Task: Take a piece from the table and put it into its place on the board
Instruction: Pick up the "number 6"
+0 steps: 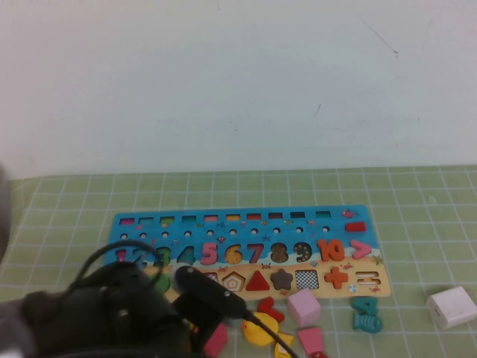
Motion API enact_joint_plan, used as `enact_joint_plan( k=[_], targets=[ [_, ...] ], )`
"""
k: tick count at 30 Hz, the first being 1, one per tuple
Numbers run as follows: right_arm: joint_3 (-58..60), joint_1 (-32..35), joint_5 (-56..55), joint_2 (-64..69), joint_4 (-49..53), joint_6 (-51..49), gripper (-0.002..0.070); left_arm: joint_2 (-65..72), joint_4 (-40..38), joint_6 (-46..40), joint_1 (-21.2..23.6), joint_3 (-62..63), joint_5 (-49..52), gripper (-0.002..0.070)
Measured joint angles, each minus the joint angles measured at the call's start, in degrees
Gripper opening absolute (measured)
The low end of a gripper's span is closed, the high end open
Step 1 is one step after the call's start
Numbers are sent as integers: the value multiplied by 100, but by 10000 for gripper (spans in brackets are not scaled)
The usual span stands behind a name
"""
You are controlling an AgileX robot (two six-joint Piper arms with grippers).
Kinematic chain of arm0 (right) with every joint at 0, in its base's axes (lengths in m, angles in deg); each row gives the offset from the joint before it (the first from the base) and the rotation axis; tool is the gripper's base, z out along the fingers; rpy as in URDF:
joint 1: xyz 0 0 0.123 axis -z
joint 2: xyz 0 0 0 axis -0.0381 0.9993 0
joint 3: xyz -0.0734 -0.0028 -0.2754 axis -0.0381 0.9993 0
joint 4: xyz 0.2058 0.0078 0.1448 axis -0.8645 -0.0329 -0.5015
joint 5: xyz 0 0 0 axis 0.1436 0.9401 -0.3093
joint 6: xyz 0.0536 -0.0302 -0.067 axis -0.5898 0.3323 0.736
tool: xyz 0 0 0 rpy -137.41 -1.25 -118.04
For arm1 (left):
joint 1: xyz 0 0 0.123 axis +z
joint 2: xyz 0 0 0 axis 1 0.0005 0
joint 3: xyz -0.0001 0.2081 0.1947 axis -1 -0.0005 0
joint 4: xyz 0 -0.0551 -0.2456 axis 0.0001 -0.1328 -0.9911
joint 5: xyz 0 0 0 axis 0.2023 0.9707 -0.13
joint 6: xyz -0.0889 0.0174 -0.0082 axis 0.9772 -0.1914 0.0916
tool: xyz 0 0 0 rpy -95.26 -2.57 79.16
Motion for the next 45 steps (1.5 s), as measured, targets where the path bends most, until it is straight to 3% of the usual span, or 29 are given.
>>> enact_joint_plan(
  k=[5, 7, 10, 23, 32, 45],
  targets=[
    [0, 0, 0, 0, 0, 0, -1, 624, 0, 75, 0, 224, -134, 412],
    [0, 0, 0, 0, 0, 0, -1, 804, 0, 118, 0, 224, -275, 481],
    [0, 0, 0, 0, 0, 0, -1, 1011, -11, 234, 0, 233, -567, 521],
    [0, 0, 0, 0, 0, 0, -1, 1548, -58, 285, 710, 261, -1171, 529],
    [0, 0, 0, 0, 0, 0, -1, 1820, -211, 153, 741, 261, -1499, 452],
    [0, 0, 10, 0, 0, 0, -1, 2193, -274, 144, 741, 261, -1683, 446]
  ],
)
